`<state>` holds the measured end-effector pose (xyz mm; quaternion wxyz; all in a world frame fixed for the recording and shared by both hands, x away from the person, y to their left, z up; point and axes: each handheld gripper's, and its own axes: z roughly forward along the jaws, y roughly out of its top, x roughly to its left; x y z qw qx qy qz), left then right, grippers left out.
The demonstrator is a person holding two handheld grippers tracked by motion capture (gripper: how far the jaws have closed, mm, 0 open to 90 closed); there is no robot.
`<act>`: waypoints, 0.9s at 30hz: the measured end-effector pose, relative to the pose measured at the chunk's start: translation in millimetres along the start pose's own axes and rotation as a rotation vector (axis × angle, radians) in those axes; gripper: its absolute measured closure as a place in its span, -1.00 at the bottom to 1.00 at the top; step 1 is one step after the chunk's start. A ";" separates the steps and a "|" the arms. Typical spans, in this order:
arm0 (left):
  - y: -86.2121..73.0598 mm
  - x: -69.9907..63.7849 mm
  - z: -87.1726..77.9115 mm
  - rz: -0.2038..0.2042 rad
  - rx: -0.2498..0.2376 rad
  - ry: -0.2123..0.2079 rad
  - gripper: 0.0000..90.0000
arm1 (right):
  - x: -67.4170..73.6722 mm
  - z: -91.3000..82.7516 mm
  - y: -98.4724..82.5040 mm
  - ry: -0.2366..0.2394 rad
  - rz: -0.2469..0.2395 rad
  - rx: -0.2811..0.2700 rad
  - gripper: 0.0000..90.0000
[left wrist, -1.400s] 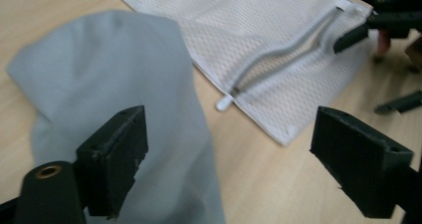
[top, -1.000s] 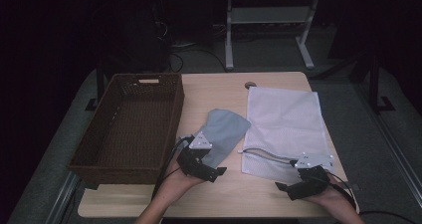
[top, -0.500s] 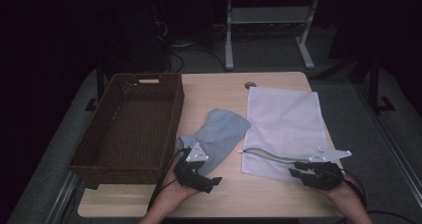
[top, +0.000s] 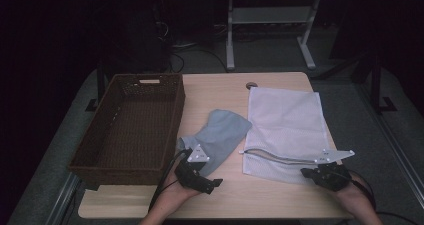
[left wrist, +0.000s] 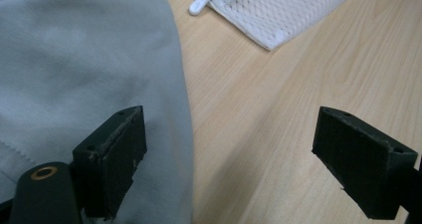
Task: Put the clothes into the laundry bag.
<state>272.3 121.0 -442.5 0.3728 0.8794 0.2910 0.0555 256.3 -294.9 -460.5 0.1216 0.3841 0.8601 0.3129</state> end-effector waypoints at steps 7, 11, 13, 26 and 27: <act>-0.6 0.8 1.2 -0.004 0.008 -0.004 -0.71 | 0.5 2.9 0.0 -0.002 0.002 0.017 1.00; -0.8 1.4 1.5 -0.007 0.013 -0.004 -0.71 | 5.5 3.9 1.3 0.014 -0.015 0.020 1.00; -0.9 1.6 1.4 -0.008 0.011 -0.005 -0.71 | 9.3 4.9 2.9 0.026 -0.030 0.023 1.00; -1.1 2.1 0.9 -0.014 0.010 -0.008 -0.71 | 40.4 14.3 14.6 0.098 -0.118 0.033 1.00; -1.0 2.1 1.0 -0.014 0.011 -0.008 -0.71 | 41.9 14.8 15.2 0.101 -0.123 0.034 1.00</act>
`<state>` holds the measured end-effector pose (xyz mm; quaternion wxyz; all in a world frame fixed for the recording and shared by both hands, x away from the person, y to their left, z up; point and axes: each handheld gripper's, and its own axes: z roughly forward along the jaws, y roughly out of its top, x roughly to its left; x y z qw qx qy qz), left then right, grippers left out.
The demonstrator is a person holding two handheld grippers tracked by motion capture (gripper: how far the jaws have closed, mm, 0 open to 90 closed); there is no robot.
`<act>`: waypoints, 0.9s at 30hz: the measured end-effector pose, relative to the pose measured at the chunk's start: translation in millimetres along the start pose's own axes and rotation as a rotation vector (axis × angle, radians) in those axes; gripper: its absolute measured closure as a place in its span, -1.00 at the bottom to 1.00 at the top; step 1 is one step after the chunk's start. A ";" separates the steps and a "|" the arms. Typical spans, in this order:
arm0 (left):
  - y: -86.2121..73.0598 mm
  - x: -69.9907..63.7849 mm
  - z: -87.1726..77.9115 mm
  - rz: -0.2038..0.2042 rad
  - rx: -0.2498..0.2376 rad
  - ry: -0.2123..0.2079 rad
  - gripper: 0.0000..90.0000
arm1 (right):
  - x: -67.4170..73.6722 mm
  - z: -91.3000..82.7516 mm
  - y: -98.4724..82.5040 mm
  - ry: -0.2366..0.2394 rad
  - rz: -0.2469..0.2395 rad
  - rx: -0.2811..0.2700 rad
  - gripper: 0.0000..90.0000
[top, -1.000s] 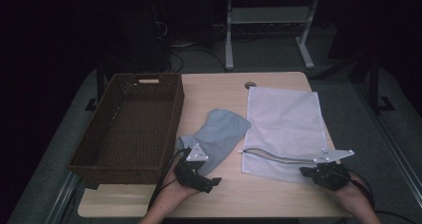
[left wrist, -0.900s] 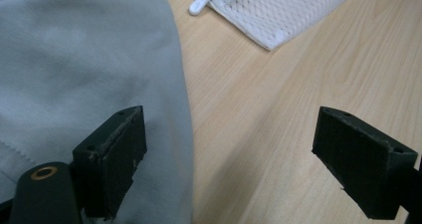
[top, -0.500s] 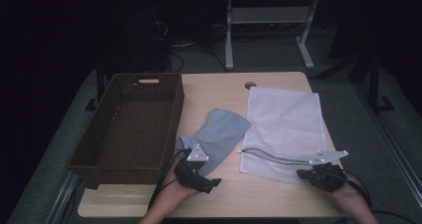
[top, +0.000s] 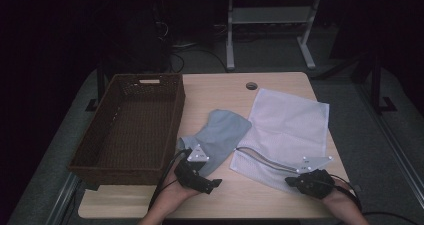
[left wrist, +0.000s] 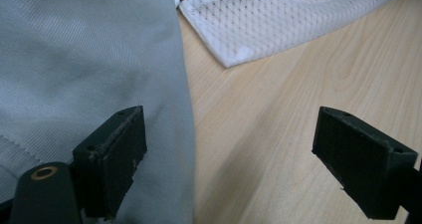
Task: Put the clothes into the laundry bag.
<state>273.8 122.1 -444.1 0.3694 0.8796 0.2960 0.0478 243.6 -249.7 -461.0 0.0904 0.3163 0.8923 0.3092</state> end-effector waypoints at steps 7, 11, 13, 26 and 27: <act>0.0 0.1 0.0 0.001 0.002 0.000 -0.71 | 16.1 7.5 9.7 0.036 -0.047 0.005 1.00; 0.0 0.0 0.0 0.002 0.003 0.000 -0.71 | 24.4 12.1 15.5 0.054 -0.073 0.005 1.00; 0.0 0.0 0.0 0.002 0.004 -0.001 -0.71 | 29.2 14.9 18.8 0.065 -0.085 0.004 1.00; 0.0 0.0 0.0 0.001 0.005 -0.002 -0.71 | 59.3 36.9 45.8 0.115 -0.158 -0.003 1.00; 0.0 0.2 -0.1 0.002 0.007 -0.002 -0.71 | 61.3 38.8 48.1 0.118 -0.163 -0.004 1.00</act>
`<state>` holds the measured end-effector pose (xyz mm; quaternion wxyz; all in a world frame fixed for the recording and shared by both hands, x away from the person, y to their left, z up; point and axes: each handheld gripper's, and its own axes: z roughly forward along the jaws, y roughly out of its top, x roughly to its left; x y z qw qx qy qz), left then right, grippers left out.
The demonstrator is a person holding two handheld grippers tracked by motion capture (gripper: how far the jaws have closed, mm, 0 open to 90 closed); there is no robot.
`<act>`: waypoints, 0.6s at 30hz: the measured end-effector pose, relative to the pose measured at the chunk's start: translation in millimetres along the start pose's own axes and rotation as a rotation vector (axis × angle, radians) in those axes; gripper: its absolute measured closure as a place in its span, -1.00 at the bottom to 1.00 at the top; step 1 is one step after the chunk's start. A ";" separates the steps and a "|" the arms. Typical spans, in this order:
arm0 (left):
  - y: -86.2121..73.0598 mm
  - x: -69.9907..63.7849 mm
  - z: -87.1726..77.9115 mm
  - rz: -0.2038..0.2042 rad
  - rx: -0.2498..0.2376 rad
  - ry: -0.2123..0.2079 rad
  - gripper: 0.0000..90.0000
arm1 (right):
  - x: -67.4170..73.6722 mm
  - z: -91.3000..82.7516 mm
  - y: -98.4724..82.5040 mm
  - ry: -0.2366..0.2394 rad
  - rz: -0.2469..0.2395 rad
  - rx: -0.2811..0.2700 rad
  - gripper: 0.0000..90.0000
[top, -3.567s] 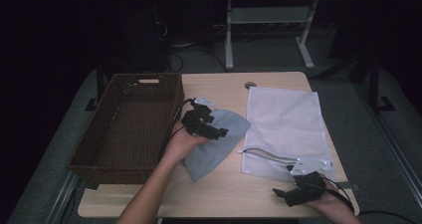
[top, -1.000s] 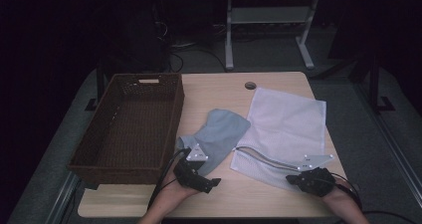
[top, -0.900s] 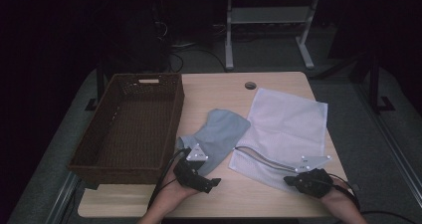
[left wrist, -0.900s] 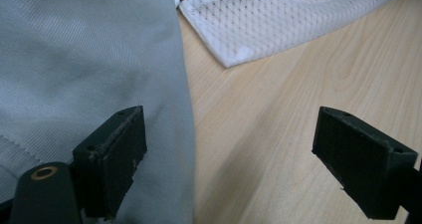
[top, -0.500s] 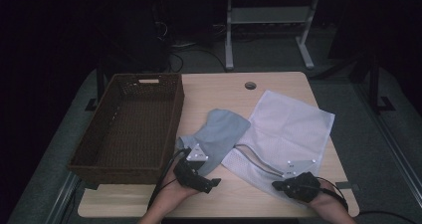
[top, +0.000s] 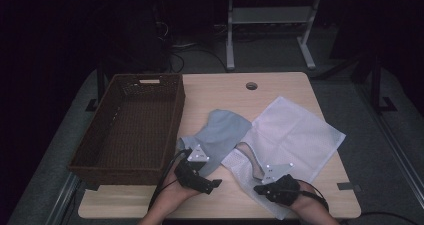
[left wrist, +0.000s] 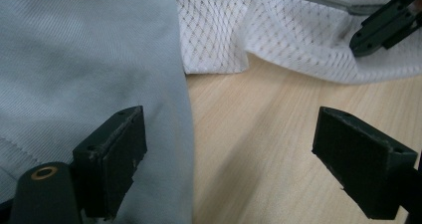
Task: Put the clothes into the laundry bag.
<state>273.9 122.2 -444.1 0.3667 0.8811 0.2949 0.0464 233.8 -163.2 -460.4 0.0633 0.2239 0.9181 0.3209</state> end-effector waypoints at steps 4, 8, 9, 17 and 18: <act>-0.2 0.2 0.2 -0.001 -0.001 -0.002 -0.71 | 4.9 7.7 8.9 0.006 -0.023 -0.006 1.00; -0.3 0.4 -0.4 0.001 0.002 -0.002 -0.71 | 6.2 7.6 9.8 0.014 -0.027 -0.013 0.96; -0.3 0.5 -0.6 0.000 0.003 -0.003 -0.71 | 5.7 5.5 9.3 0.021 -0.019 -0.022 0.96; -0.2 0.6 -1.3 -0.003 0.000 -0.003 -0.71 | -13.2 -24.3 10.0 0.009 0.080 -0.137 0.49; -0.2 0.5 -1.2 -0.002 -0.001 -0.002 -0.71 | -17.5 -25.9 9.1 -0.004 0.089 -0.145 0.37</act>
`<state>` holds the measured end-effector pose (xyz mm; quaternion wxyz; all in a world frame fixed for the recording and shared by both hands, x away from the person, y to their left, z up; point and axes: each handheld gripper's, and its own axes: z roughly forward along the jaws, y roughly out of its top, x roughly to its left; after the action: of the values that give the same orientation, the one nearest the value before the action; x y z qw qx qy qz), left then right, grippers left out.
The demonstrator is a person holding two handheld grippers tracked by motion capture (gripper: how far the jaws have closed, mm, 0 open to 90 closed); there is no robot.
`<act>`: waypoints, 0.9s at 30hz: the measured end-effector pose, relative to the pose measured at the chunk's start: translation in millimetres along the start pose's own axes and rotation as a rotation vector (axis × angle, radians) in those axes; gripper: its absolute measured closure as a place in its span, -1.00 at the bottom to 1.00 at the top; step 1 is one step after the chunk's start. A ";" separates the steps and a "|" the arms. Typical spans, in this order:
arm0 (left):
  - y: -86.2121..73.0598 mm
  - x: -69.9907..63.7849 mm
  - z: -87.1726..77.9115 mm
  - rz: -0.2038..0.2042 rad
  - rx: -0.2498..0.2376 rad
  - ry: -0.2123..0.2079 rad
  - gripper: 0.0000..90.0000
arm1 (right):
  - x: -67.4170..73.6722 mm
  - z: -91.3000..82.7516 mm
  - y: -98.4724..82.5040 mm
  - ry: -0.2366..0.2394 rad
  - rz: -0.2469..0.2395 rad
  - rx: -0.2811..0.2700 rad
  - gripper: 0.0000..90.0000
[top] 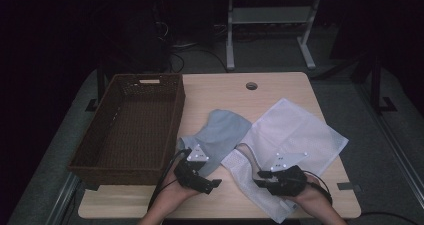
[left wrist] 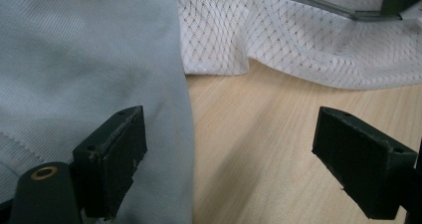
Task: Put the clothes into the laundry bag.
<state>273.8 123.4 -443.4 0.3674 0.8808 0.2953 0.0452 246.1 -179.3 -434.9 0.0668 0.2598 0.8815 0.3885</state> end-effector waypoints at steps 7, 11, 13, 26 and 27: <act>0.5 -0.7 1.0 0.000 0.002 -0.003 -0.71 | -28.2 7.6 1.2 -0.074 0.077 -0.018 -0.16; 0.3 -0.6 0.9 -0.003 0.002 -0.004 -0.71 | -36.5 17.8 2.7 -0.082 0.097 -0.014 -0.19; 0.2 -0.1 0.7 -0.003 0.003 -0.005 -0.71 | -37.8 24.4 0.9 -0.082 0.096 -0.007 -0.20; -0.1 0.2 0.0 -0.005 0.002 -0.005 -0.71 | -37.0 35.4 -7.3 -0.138 0.069 0.071 0.04; -0.2 0.3 -0.2 -0.005 0.001 -0.005 -0.71 | -37.1 35.3 -7.6 -0.140 0.068 0.075 0.06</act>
<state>273.9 123.7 -443.4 0.3677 0.8803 0.2967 0.0419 286.0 -179.5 -467.8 0.1055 0.3186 0.8792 0.3383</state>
